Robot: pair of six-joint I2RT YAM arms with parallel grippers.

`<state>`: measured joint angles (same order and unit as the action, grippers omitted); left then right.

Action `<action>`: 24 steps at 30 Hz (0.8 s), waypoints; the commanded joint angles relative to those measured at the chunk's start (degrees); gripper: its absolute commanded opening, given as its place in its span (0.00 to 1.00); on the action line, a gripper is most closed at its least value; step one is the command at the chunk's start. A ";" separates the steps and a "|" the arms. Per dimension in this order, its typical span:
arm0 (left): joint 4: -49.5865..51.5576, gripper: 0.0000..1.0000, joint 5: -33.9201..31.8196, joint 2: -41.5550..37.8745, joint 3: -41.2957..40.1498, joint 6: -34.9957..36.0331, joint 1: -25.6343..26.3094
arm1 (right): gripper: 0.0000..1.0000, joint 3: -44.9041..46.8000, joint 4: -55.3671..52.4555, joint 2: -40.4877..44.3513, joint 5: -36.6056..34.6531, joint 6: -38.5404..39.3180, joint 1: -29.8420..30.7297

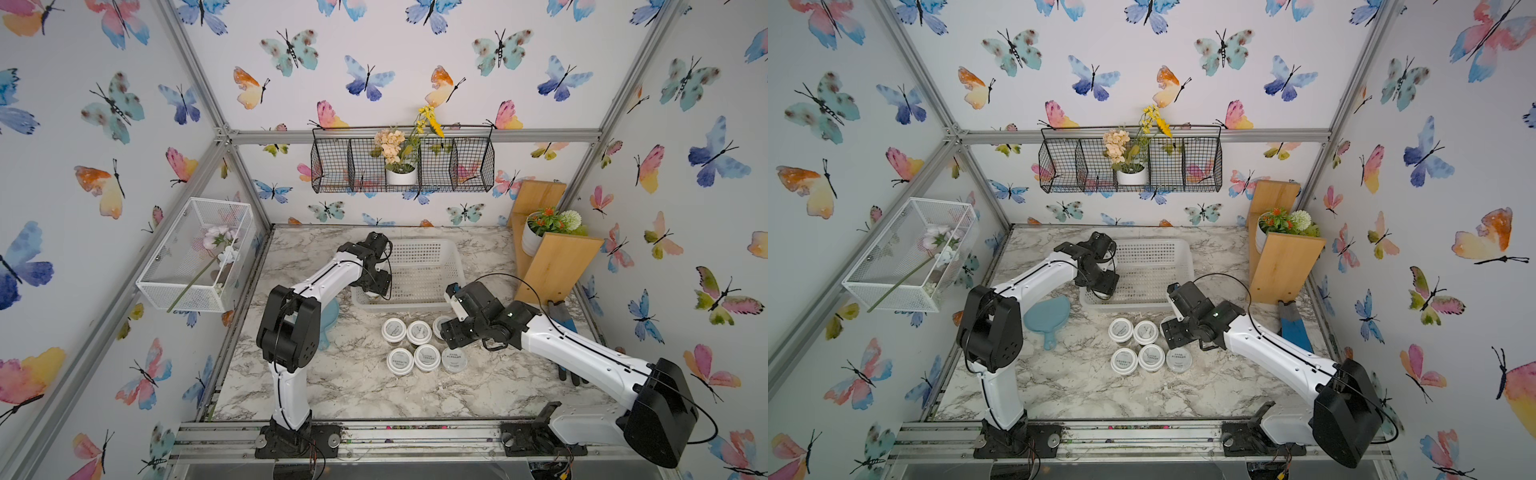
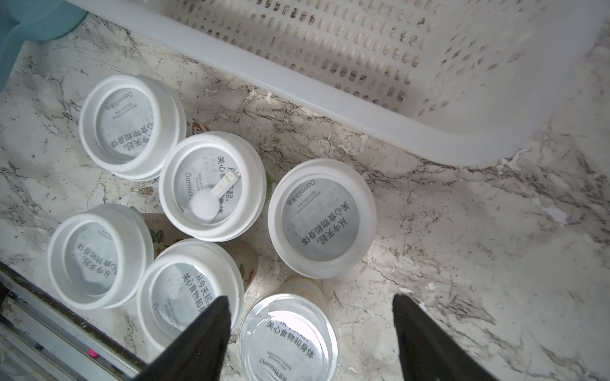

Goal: Put the yogurt in the basket
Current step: Place the yogurt in the basket.

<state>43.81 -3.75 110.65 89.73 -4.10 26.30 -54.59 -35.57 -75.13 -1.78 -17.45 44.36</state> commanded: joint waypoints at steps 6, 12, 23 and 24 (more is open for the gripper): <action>-0.48 0.90 1.11 -3.29 -1.67 -0.89 -0.38 | 0.80 0.10 -1.67 -0.45 -1.73 -0.56 0.45; -0.44 0.95 1.06 -7.11 -1.24 -1.30 -0.38 | 0.80 0.05 -1.62 -0.21 -1.99 -0.61 0.42; -1.50 0.96 2.94 -21.32 -5.47 -6.84 3.05 | 0.82 0.04 -1.65 4.35 -4.78 -1.57 0.42; -1.93 0.95 2.88 -23.08 -6.57 -7.41 3.13 | 0.81 0.09 -1.40 4.94 -5.04 -1.69 0.38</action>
<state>42.13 -2.66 93.21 86.19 -8.67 28.80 -54.59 -36.16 -73.19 -4.12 -18.13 44.36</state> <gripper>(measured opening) 0.957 0.816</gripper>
